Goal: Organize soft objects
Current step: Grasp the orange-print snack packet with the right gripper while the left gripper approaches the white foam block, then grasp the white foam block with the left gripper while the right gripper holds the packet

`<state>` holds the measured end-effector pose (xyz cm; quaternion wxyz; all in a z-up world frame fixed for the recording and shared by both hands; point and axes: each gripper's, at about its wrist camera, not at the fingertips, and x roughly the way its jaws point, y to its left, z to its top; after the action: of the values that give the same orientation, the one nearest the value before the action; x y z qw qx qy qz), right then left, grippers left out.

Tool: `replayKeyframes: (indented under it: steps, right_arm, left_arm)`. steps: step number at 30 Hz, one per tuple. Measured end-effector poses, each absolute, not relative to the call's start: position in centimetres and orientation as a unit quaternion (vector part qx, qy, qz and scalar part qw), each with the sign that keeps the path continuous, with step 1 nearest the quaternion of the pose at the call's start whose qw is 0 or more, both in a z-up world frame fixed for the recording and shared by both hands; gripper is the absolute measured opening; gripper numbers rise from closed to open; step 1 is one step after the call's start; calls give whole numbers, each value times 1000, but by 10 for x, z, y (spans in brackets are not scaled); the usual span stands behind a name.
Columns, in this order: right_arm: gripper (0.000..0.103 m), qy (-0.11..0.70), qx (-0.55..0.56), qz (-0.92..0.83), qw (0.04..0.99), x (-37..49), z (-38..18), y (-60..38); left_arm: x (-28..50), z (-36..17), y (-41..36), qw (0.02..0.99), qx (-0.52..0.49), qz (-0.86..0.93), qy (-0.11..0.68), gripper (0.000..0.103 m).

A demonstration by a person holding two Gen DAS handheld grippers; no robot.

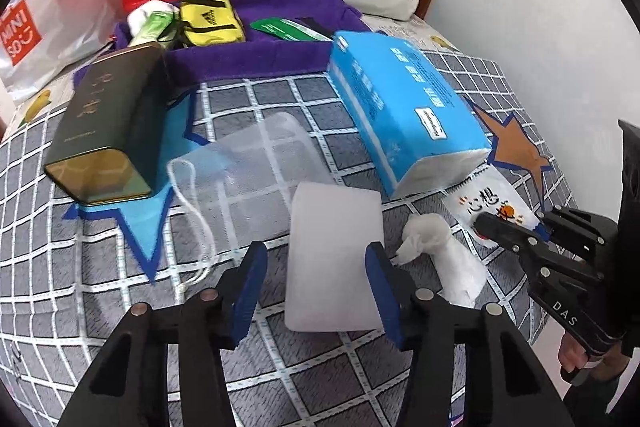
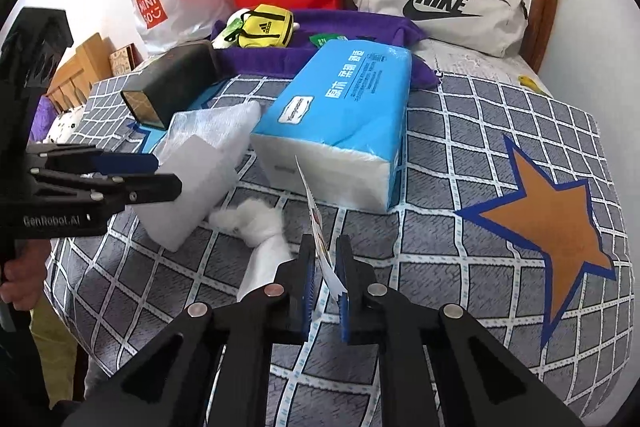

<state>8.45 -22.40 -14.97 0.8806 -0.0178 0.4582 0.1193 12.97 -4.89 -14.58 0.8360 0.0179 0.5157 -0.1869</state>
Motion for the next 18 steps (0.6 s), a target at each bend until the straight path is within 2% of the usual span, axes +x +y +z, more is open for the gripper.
replayKeyframes:
  steps: [2, 15, 17, 18]
  right_arm:
    - [9, 460, -10, 125, 879, 88, -152, -224]
    - [6, 446, -2, 118, 887, 83, -143, -235]
    - [6, 449, 2, 119, 886, 82, -144, -236]
    - [6, 450, 2, 119, 885, 82, -145, -236]
  left_arm:
    - [131, -150, -52, 830, 8, -198, 521, 52]
    - [124, -150, -59, 828, 11, -222, 515, 50]
    - [125, -150, -58, 827, 4, -223, 516, 48]
    - [125, -151, -60, 824, -1, -232, 517, 42]
